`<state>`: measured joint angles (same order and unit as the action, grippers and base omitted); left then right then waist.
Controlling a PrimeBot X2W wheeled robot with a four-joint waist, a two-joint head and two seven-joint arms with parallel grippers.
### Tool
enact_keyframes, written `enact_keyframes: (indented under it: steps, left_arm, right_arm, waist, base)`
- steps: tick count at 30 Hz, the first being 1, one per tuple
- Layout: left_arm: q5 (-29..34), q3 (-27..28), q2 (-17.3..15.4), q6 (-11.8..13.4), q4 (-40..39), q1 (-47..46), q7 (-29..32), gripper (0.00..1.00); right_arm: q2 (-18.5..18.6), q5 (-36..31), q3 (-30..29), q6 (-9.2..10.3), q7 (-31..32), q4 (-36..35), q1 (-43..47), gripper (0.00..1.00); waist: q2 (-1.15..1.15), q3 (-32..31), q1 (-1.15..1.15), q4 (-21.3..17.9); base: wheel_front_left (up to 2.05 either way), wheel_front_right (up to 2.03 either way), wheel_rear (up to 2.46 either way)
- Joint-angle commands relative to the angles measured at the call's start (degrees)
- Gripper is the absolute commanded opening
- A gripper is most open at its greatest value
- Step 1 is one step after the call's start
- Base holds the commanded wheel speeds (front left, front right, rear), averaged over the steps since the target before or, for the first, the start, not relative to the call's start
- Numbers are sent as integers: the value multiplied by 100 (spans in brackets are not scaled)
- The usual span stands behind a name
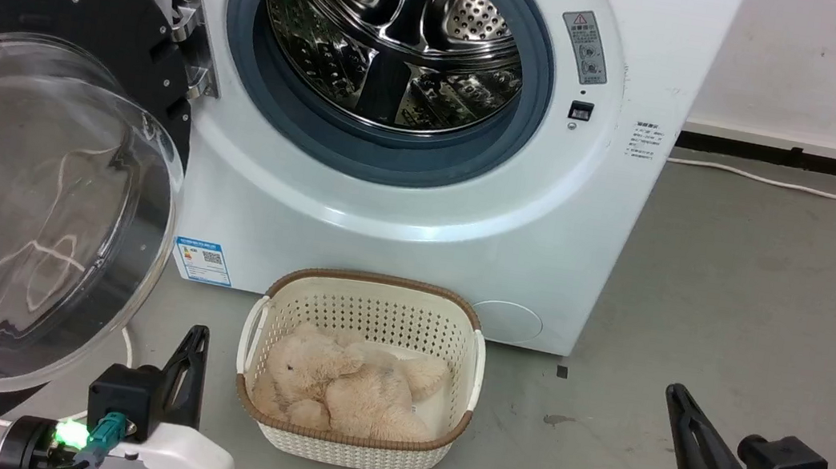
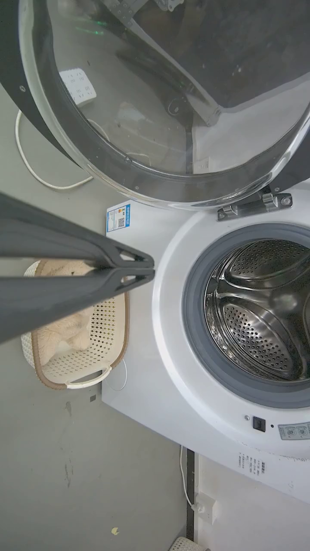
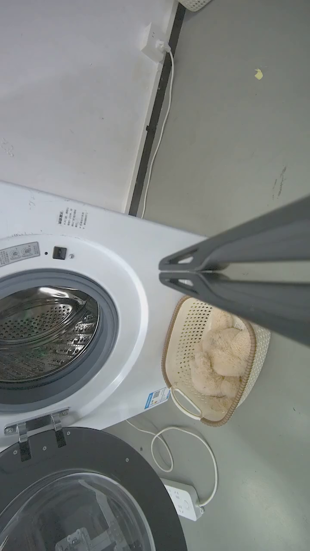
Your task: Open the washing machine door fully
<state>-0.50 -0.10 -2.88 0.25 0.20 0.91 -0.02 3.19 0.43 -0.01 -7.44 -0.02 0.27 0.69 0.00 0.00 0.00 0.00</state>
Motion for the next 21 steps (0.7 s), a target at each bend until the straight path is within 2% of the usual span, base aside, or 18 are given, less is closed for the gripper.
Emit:
enact_keyframes:
  steps: [1, 21]
  left_arm:
    - [50, 10, 1, -25, -20, -91, 2, 0]
    - [50, 10, 1, -25, -20, -91, 2, 0]
  right_arm:
    - [-31, -43, 1, -5, 2, -27, -69, 0]
    - [-31, -43, 1, -5, 2, -27, -69, 0]
  waist:
    - [0, 0, 0, 0]
    - [0, 0, 0, 0]
  base:
    - [0, 0, 0]
    - [0, 0, 0]
